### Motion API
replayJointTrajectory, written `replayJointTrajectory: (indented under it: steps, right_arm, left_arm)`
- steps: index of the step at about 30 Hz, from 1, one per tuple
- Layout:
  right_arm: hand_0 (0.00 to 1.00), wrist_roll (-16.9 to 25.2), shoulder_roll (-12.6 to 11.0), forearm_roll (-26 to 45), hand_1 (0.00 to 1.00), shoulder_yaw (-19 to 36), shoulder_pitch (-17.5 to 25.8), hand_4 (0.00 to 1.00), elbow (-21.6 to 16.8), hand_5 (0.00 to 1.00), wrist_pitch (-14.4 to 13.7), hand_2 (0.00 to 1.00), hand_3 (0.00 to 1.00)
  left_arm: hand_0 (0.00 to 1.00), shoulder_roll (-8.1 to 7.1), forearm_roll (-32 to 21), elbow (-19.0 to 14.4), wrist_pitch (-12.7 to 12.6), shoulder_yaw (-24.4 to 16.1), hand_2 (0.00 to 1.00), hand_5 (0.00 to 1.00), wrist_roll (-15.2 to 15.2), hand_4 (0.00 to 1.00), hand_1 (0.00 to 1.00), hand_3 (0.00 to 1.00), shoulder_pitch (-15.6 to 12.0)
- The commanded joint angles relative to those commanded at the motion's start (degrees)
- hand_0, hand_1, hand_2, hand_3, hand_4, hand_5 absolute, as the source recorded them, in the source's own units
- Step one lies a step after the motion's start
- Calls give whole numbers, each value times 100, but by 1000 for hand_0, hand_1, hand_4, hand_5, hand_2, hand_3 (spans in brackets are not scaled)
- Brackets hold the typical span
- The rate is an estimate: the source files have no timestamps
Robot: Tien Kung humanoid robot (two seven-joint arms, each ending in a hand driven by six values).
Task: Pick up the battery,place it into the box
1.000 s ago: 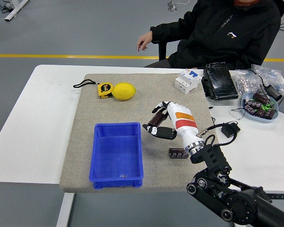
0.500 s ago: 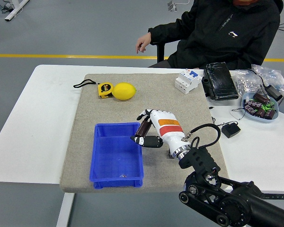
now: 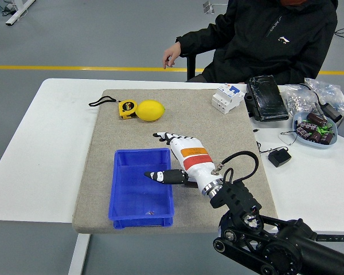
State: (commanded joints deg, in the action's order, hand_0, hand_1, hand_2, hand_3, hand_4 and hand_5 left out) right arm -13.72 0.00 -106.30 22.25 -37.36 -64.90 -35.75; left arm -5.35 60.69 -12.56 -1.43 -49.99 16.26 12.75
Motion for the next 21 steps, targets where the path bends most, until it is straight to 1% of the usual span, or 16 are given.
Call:
replayJointTrajectory:
  steps: [5, 9, 10, 12, 13, 14, 16, 17, 18, 19, 20, 21]
  right_arm:
    - [557, -2, 0, -126, 626, 174, -16, 998, -76, 489, -10, 700, 802]
    - [557, -21, 0, -302, 622, 395, -52, 998, -213, 486, 77, 697, 791]
    - [557, -6, -37, -357, 622, 432, -57, 998, -279, 486, 104, 697, 791]
    - [557, 35, -250, -432, 622, 483, -63, 998, -420, 486, 201, 697, 791]
    - [557, 72, -410, -456, 622, 493, -57, 998, -527, 486, 276, 697, 791]
    - [532, 94, -516, -487, 600, 492, -53, 998, -594, 474, 313, 672, 749]
    - [532, 130, -824, -584, 600, 467, -28, 998, -801, 474, 447, 672, 749]
    - [532, 138, -916, -610, 600, 454, -16, 998, -871, 474, 484, 672, 749]
    - [532, 153, -1101, -677, 600, 423, 22, 998, -1016, 474, 564, 672, 749]
    - [532, 157, -1227, -718, 600, 401, 50, 998, -1109, 474, 610, 672, 749]
    - [512, 149, -1372, -778, 586, 370, 91, 998, -1205, 465, 671, 650, 730]
    - [512, 138, -1504, -821, 586, 339, 132, 998, -1278, 465, 726, 650, 730]
  left_arm:
    - [728, -1, -11, 3, -1, -4, 653, 548, -5, 633, 685, 584, -11]
    - [731, 1, 67, 10, 1, -70, 653, 547, 5, 632, 686, 585, 2]
    - [731, 4, 53, 11, 0, -57, 653, 547, 2, 632, 686, 585, 8]
    - [731, 1, 22, 15, -6, -36, 653, 547, -10, 632, 686, 585, 23]
    - [731, -1, 19, 19, -13, -51, 653, 547, -12, 632, 686, 585, 29]
    - [727, -3, -1, 22, -19, -45, 653, 545, -19, 632, 685, 585, 34]
    - [727, -12, -8, 26, -26, -53, 653, 545, -26, 632, 685, 585, 43]
    - [727, -14, -1, 27, -29, -64, 653, 545, -24, 632, 685, 585, 47]
    - [727, -18, -5, 30, -33, -63, 653, 545, -26, 632, 685, 585, 57]
    - [727, -20, -10, 30, -35, -58, 653, 545, -26, 632, 685, 585, 64]
    - [728, -23, -9, 31, -35, -55, 652, 546, -26, 632, 685, 584, 74]
    - [728, -24, -6, 31, -37, -57, 652, 546, -25, 632, 685, 584, 82]
